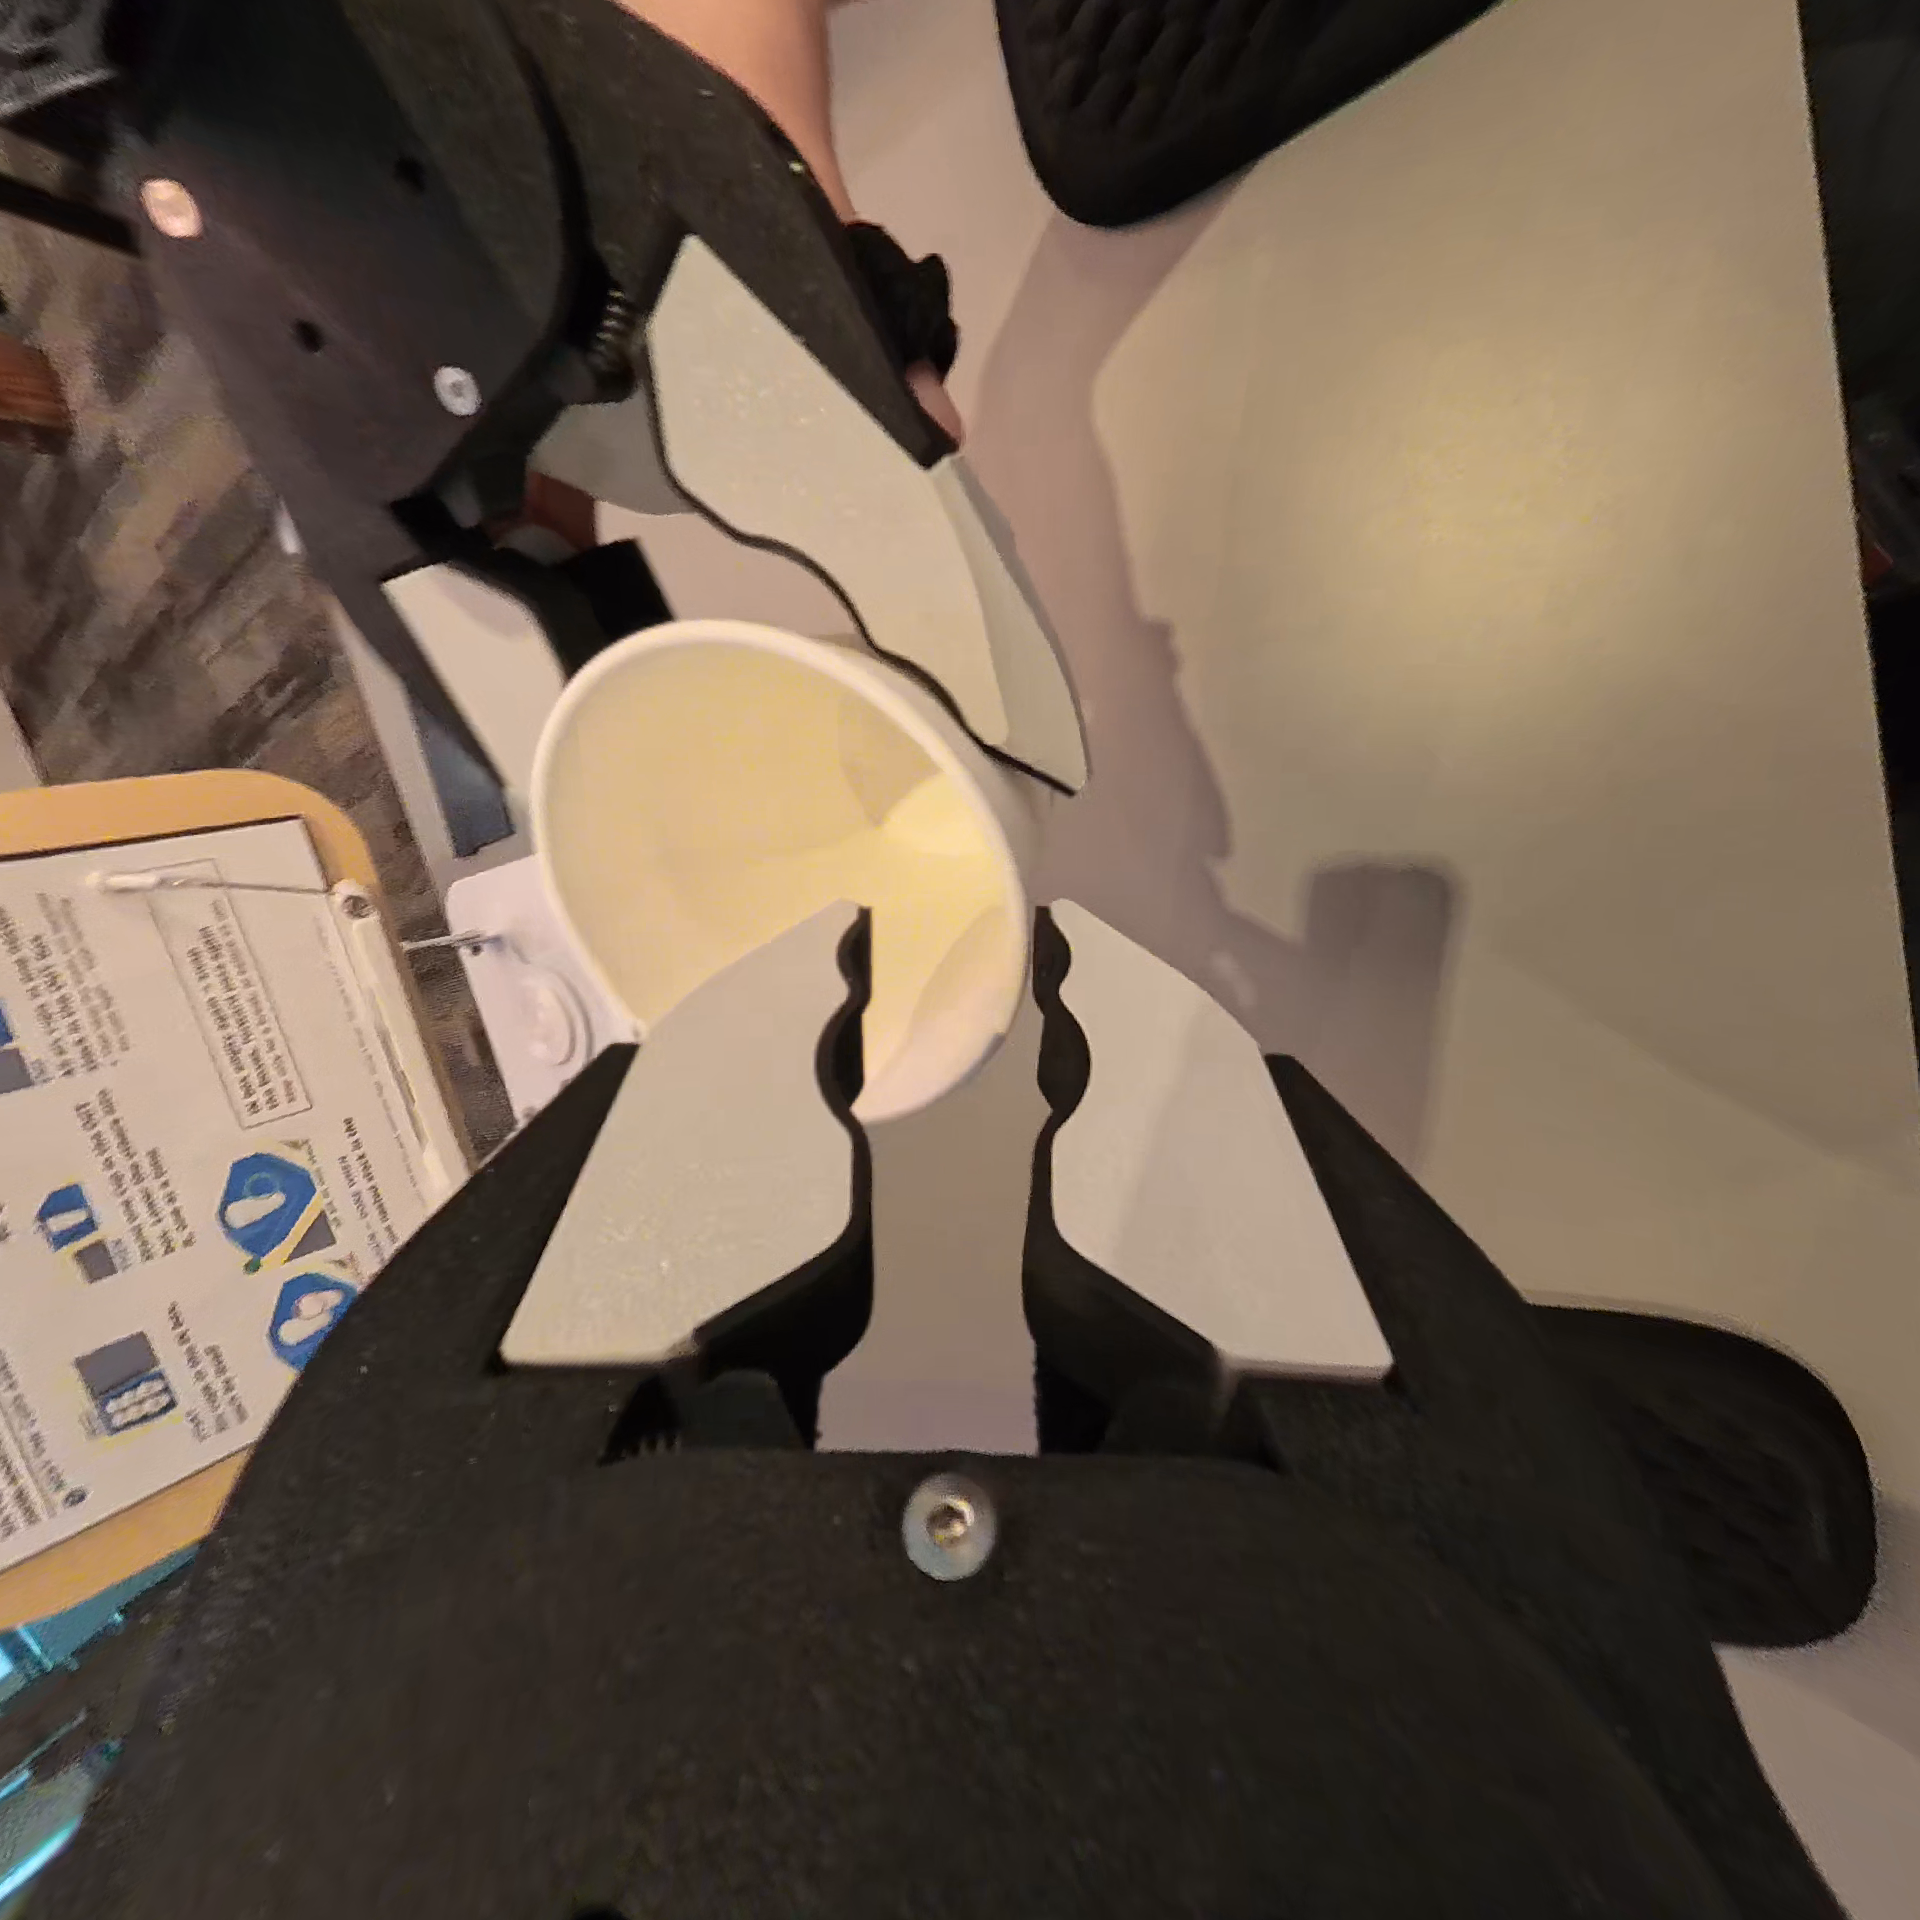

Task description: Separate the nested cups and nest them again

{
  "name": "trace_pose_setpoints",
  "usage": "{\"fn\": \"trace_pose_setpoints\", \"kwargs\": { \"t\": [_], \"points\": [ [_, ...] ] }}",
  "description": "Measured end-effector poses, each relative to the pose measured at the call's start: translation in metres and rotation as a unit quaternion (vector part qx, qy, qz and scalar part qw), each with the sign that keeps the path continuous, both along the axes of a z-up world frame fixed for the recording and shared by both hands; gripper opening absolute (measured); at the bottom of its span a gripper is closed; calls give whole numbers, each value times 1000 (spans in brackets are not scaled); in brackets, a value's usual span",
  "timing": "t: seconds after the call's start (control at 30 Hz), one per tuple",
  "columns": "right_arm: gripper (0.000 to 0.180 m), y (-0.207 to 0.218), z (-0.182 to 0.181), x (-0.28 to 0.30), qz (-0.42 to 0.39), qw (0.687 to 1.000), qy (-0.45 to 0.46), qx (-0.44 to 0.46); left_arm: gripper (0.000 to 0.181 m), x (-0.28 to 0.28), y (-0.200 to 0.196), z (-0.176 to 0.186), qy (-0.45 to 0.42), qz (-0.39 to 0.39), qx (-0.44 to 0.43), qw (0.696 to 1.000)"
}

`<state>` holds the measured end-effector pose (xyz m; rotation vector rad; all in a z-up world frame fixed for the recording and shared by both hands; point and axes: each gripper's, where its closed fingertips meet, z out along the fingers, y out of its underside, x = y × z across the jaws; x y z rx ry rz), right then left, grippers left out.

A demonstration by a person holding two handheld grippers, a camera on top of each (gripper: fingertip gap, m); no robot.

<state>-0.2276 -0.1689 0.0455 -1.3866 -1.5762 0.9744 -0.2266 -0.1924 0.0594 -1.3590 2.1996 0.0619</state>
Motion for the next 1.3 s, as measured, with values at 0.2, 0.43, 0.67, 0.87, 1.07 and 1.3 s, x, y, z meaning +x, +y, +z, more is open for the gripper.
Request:
{"fn": "trace_pose_setpoints", "kwargs": {
  "t": [0.2, 0.43, 0.67, 0.87, 1.07, 1.3],
  "points": [
    [89, 25, 1, 16, -42, 999, 4, -8, 35, -18, 15, 25, -79, 51, 34, 995],
    [89, 105, 60, 141, -310, 946, 68, 74, 35, -63, 35, 27, -131, 143, 29, 981],
    [90, 130, 94, 374, -597, 768, 186, 140, 35, -92, 44, 15, -125, 183, 38, 974],
    [90, 133, 43, 468, -692, 693, 163, 118, 34, -95, 48, 14, -122, 189, 37, 974],
    [90, 138, 21, 486, -699, 684, 185, 92, 34, -91, 48, 14, -115, 186, 37, 975],
    [91, 148, -6, 487, -699, 695, 159, 62, 34, -90, 47, 8, -102, 184, 36, 977]
  ]
}}
